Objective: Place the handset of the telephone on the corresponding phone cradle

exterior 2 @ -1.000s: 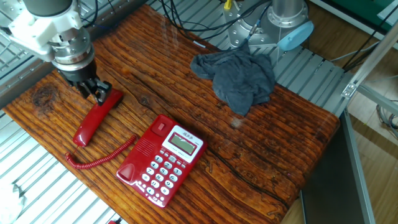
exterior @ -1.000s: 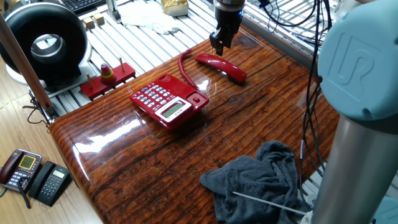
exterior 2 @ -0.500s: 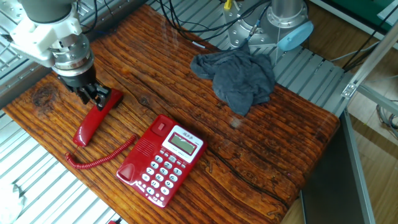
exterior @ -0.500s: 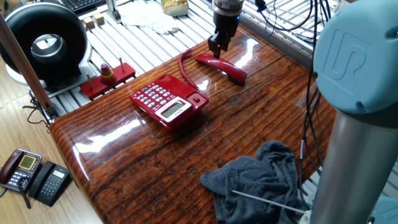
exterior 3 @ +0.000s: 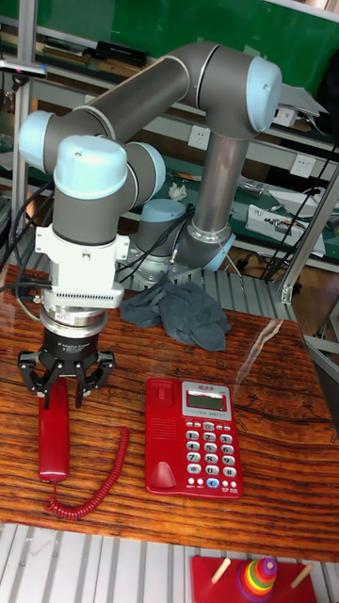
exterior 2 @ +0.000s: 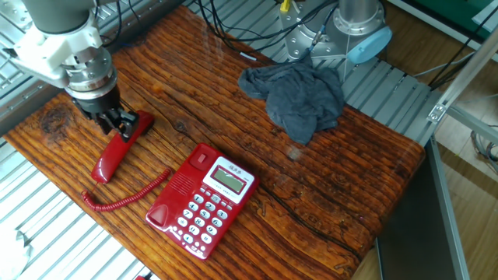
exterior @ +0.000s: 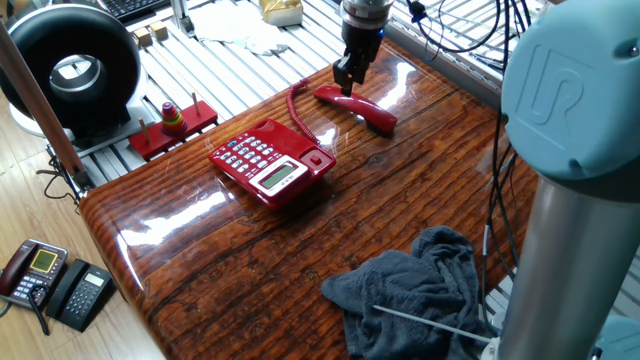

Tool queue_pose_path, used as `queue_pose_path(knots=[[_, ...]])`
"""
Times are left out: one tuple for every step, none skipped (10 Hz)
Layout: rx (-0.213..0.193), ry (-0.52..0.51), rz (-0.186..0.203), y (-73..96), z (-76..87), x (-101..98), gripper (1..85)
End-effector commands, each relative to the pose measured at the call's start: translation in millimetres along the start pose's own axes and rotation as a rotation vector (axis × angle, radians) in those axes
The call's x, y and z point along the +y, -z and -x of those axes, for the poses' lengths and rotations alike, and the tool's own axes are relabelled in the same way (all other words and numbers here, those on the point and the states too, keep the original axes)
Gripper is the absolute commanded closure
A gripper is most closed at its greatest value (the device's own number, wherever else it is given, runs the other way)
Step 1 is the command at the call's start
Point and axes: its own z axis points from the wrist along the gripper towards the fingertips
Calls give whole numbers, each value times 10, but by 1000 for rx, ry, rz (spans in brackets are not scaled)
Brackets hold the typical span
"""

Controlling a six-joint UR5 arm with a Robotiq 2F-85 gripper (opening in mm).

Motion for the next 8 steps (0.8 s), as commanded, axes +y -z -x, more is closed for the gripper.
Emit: queue_pose_path(knots=[[31,-10,-9,-1,-83,-40,397],[28,-20,-21,-1,-73,-71,397],[22,-31,-53,2,-59,-152,400],[23,-39,-99,11,-67,-272,413],[23,-44,-113,15,-67,-309,423],[10,-38,-96,10,-32,-264,423],[-3,-25,-83,-40,13,-271,420],[-10,-28,-66,-69,17,-257,410]])
